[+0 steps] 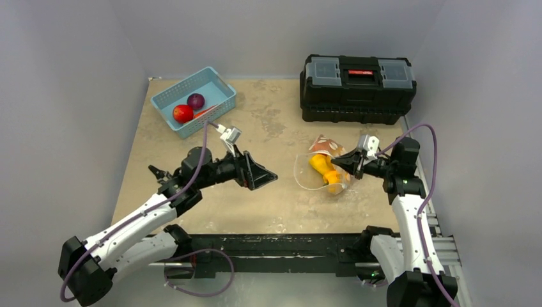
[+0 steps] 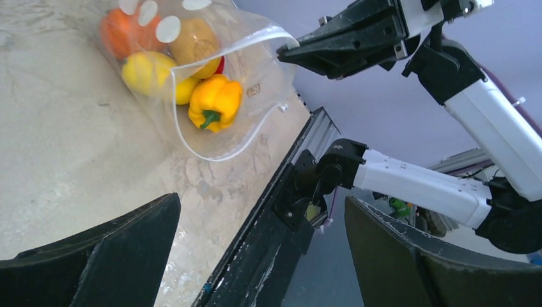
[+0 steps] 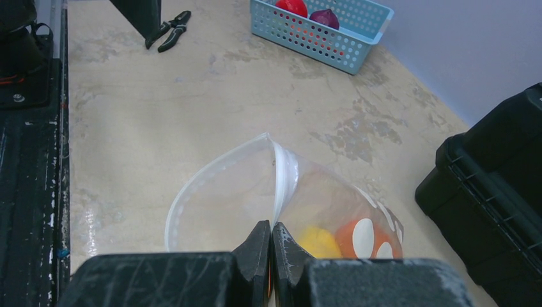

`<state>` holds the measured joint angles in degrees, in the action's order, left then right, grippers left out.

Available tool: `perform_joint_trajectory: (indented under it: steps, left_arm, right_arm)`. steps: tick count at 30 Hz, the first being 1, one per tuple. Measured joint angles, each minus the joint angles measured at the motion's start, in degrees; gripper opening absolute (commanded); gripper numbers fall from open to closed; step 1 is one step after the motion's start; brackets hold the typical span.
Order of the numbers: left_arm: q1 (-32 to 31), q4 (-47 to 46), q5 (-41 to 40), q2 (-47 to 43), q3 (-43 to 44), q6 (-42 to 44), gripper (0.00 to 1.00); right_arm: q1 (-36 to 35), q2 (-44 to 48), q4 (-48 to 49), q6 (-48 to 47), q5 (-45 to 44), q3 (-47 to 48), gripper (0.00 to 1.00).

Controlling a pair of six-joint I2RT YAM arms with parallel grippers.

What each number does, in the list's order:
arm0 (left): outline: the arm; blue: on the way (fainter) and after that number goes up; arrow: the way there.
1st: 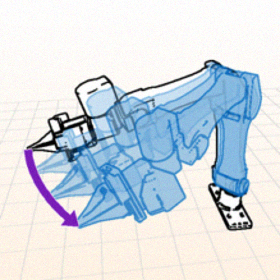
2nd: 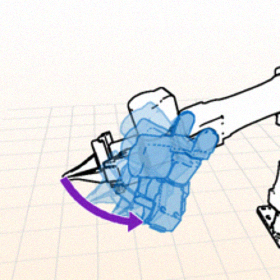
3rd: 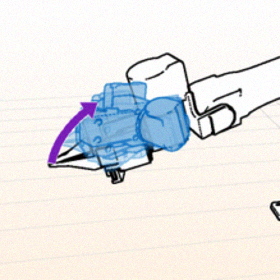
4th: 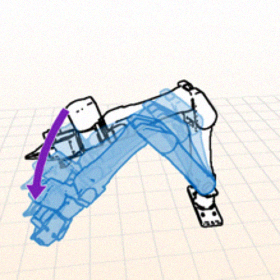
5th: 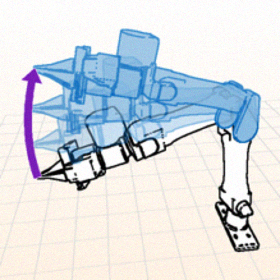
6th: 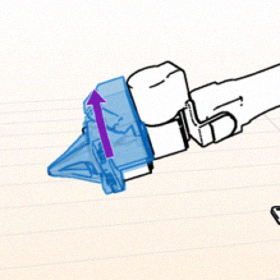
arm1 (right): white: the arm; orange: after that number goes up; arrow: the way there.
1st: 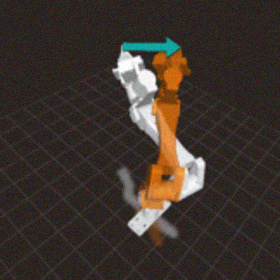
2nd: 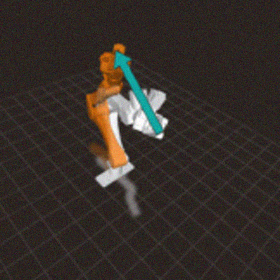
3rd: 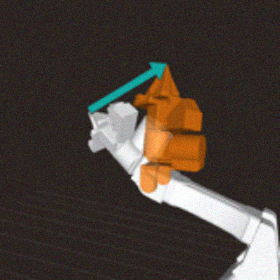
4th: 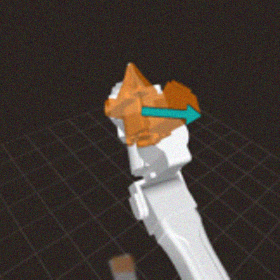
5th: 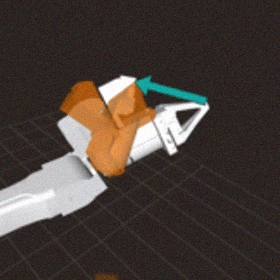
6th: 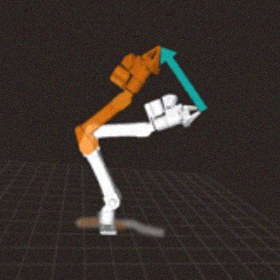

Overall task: Open the zip-top bag and remove the fake food
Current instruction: Pick up the fake vegetable from the zipper food storage bag.

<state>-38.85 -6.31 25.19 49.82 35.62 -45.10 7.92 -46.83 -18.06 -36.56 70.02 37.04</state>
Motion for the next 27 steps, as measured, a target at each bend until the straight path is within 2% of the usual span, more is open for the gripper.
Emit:
perform_joint_trajectory:
  steps: [12,20,27]
  left_arm:
    - [-19.7,-0.4,-14.7,7.2,5.1,10.9,1.0]
    - [-26.1,-3.5,-22.6,13.0,8.6,19.5,0.98]
    - [-27.7,-7.7,-26.1,19.9,11.8,22.2,0.98]
  right_arm:
    - [0.0,0.0,-0.4,-0.1,0.0,0.0,0.0]
    - [-0.6,0.0,-0.6,-0.1,0.1,0.0,0.0]
    - [-2.3,0.2,-0.9,-0.1,0.0,0.0,0.0]
